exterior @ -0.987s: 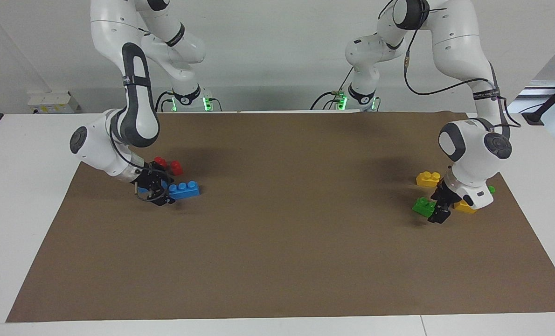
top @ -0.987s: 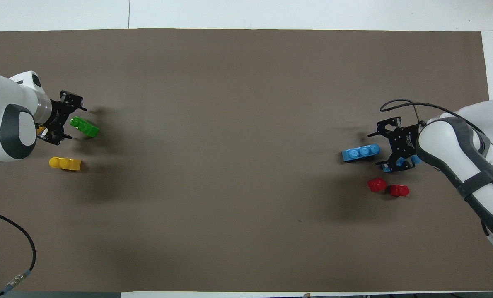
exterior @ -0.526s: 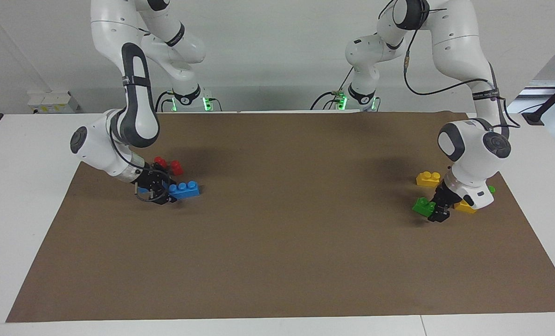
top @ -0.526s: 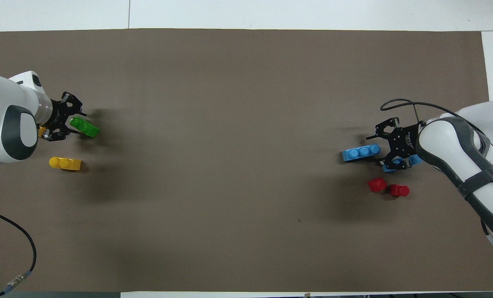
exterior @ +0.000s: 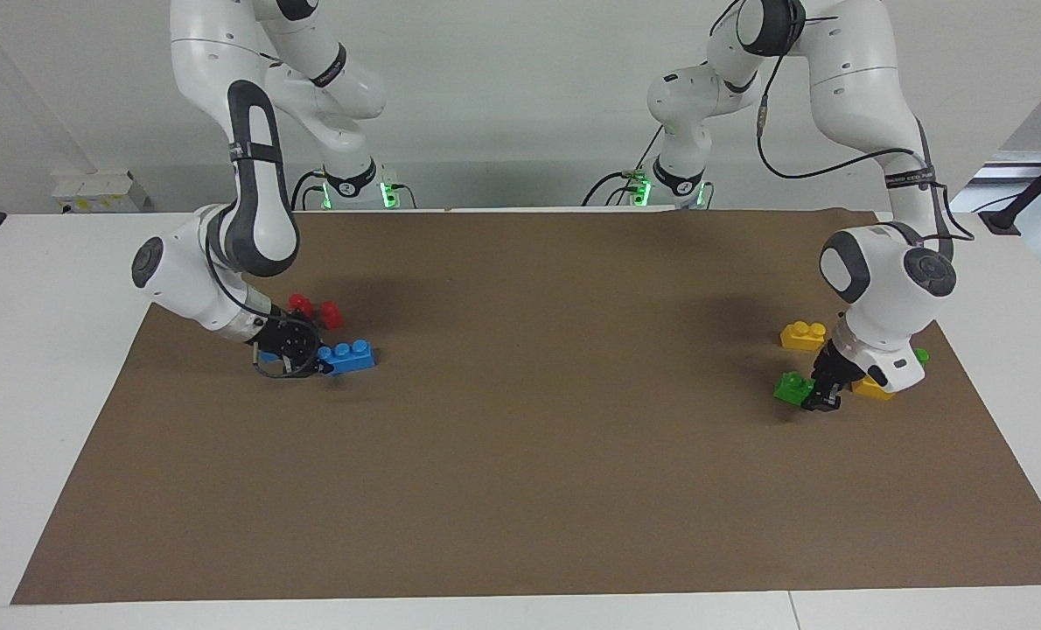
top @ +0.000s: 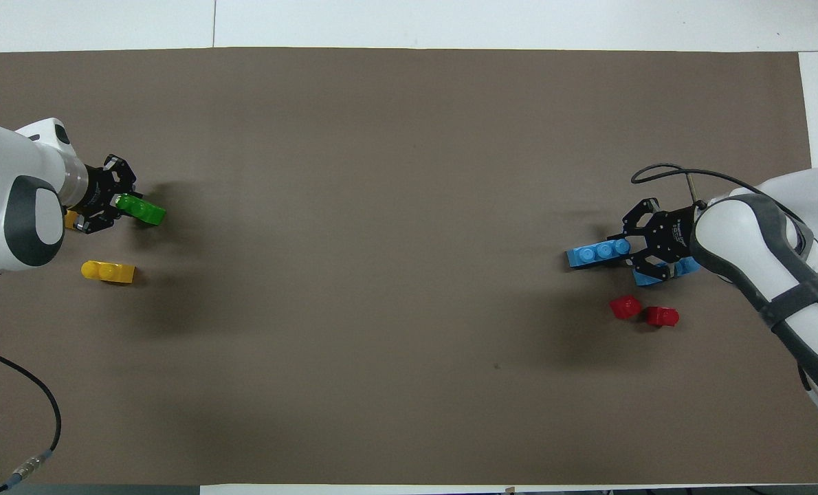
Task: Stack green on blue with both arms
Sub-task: 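Grasp the green brick with the left gripper while the right gripper grasps the blue brick, then lift the green brick with the left gripper while the right gripper carries the blue brick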
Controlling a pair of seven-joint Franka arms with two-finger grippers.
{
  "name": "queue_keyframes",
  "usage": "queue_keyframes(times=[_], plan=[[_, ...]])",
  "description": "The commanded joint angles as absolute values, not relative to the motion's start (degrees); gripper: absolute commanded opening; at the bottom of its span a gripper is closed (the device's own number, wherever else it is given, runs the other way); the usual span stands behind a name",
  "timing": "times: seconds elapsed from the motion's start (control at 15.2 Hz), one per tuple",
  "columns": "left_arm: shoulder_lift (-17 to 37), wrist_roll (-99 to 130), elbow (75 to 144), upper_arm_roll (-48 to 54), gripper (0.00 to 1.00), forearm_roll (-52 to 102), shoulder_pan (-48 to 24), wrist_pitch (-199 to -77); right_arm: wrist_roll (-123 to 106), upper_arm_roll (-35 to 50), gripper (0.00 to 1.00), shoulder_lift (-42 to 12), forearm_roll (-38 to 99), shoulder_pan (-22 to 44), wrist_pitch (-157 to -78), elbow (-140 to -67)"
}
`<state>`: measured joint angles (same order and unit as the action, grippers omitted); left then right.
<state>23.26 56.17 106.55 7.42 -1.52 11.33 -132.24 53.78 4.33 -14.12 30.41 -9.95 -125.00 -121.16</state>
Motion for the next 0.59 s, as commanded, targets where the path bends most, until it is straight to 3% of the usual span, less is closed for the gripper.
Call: queue_keyframes(times=[0.0,0.26,0.53], plan=[[22.24,57.39,105.03,7.21,0.0,-2.72,10.46,-128.34,55.01,4.57,0.0,-14.41,33.13,-9.93,-123.24,-118.58],[18.12,57.48,104.85,7.47,0.0,-2.64,10.28,-123.32,63.35,4.57,0.0,-13.71,33.13,-6.78,-115.94,-112.42],[13.46,60.72,104.85,7.91,0.0,-2.37,8.89,-116.56,72.65,4.4,0.0,-11.25,33.13,2.35,-116.1,-111.45]])
